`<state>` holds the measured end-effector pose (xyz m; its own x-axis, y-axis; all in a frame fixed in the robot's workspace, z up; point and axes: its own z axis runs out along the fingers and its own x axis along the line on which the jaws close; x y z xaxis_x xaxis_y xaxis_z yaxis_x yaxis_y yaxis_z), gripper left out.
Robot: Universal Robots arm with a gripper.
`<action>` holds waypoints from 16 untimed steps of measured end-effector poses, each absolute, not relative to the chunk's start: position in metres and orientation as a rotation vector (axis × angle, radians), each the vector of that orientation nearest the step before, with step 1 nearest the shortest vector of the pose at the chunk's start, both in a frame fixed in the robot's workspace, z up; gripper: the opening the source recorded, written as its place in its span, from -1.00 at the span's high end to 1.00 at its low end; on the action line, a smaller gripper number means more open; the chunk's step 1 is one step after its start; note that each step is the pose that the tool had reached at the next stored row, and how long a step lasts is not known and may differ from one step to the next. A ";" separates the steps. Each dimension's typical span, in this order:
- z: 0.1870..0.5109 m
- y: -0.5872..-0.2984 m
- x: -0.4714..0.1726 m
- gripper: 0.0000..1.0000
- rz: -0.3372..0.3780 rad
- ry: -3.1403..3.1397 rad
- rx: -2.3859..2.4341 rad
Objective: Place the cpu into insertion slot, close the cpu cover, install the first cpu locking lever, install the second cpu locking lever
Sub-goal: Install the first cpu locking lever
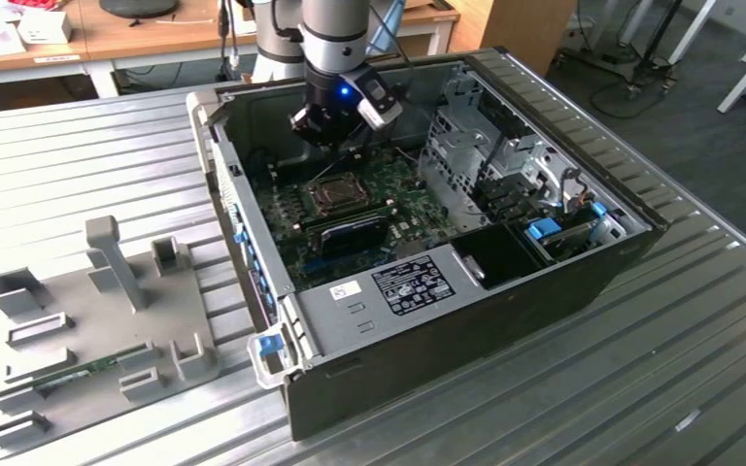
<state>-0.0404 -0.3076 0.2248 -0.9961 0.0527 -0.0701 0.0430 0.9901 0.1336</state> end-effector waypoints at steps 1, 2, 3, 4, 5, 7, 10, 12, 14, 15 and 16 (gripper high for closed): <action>0.226 -0.308 -0.040 0.80 0.205 3.059 0.073; 0.226 -0.308 -0.040 0.80 0.207 3.057 0.073; 0.227 -0.308 -0.040 0.80 0.209 3.056 0.073; 0.227 -0.308 -0.040 0.80 0.210 3.056 0.073; 0.227 -0.308 -0.040 0.80 0.211 3.055 0.073; 0.227 -0.308 -0.041 0.80 0.216 3.052 0.073; 0.227 -0.309 -0.043 0.80 0.224 3.042 0.072; 0.227 -0.309 -0.046 0.80 0.227 3.035 0.072; 0.227 -0.309 -0.047 0.80 0.230 3.029 0.071; 0.227 -0.310 -0.048 0.80 0.233 3.027 0.071; 0.227 -0.310 -0.049 0.80 0.235 3.025 0.071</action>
